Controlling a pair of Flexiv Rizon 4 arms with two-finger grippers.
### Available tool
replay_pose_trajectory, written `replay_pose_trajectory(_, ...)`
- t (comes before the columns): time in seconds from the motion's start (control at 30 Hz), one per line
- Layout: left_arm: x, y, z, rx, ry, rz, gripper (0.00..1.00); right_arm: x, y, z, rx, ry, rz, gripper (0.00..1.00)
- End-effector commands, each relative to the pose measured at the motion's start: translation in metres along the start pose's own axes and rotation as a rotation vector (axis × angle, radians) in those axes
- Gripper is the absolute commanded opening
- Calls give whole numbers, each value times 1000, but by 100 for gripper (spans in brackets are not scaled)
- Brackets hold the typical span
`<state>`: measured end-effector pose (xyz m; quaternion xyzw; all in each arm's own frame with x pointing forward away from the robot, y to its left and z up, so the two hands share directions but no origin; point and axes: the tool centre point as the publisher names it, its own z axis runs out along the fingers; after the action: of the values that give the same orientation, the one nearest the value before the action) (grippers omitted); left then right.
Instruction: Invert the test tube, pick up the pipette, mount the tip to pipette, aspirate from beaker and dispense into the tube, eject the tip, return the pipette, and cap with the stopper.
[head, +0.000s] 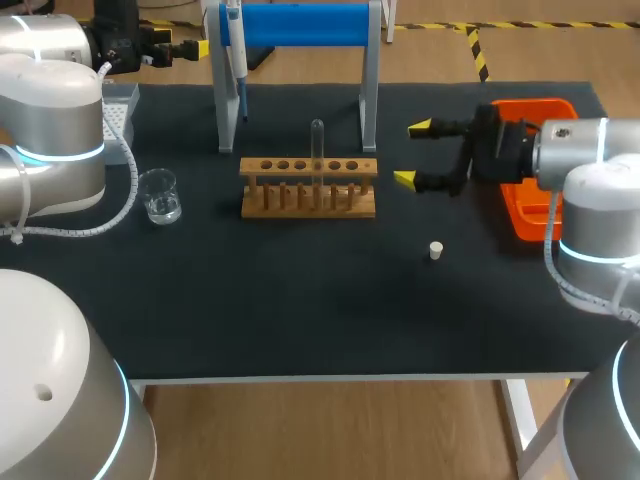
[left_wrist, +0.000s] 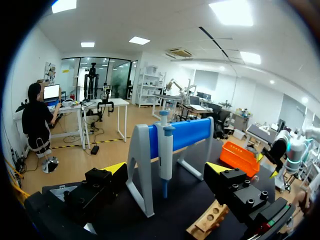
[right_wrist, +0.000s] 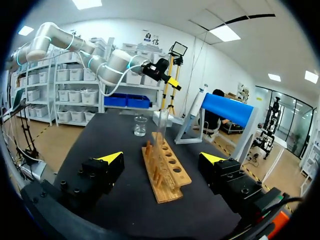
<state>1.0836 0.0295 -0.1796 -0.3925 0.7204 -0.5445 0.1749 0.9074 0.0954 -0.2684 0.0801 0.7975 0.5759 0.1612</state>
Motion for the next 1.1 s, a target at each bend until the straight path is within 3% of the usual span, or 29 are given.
replay_pose_trajectory(0.03,0,2,0,6,0,2,100,2,-1,3,-5,-10,-2,100)
replay_pose_trajectory(0.5,0,2,0,6,0,2,100,2,-1,3,-5,-10,-2,100)
replay_pose_trajectory(0.67,49,23,-29,5,13,133,100,2,-1,3,-5,-10,-2,100)
replay_pose_trajectory(0.93,137,86,-64,26,76,220,100,2,-1,3,-5,-10,-2,100)
replay_pose_trajectory(1.1,164,112,-74,11,74,246,100,2,-1,3,-5,-10,-2,100)
